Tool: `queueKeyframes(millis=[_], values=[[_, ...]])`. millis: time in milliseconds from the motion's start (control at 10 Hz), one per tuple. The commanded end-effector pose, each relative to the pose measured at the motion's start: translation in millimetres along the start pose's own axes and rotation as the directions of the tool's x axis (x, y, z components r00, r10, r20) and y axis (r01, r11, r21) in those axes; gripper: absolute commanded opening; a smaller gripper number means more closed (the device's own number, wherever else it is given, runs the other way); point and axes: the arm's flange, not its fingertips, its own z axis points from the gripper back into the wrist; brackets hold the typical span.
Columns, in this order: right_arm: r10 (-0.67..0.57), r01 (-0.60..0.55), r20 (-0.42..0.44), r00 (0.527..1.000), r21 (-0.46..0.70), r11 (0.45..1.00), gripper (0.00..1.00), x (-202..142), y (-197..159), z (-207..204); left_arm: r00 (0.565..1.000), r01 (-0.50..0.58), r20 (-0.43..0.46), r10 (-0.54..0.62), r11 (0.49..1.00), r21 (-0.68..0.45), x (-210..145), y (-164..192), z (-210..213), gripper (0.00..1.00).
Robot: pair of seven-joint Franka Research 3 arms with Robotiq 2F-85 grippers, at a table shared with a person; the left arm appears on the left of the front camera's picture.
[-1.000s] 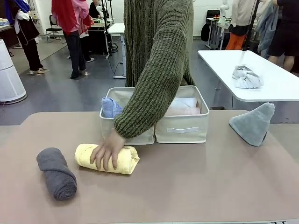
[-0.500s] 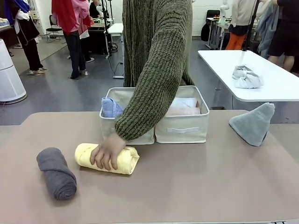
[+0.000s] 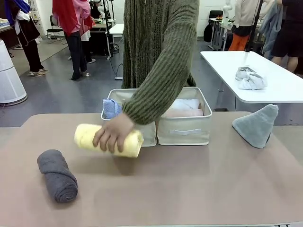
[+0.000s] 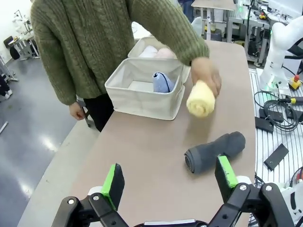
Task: Sort the towels based on their folding style.
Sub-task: Pick up another triangle-folded towel from the table and place it in the left Fabric basket.
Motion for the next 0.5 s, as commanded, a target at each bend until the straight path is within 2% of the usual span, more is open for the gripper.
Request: queueKeyframes(millis=[0,100,400], values=[[-0.037,0.037,-0.019,0.999,0.0,0.999,1.0,2,0,-35,1.0,0.011,-0.006,-0.011,1.0,-0.008,-2,-2,2,1.0],[0.0,0.0,0.0,1.0,0.0,1.0,1.0,0,0,0,1.0,0.011,-0.006,-0.011,1.0,-0.008,-2,-2,2,1.0],[0.0,0.0,0.0,1.0,0.0,1.0,1.0,0,0,0,1.0,0.011,-0.006,-0.011,1.0,-0.008,-2,-2,2,1.0]])
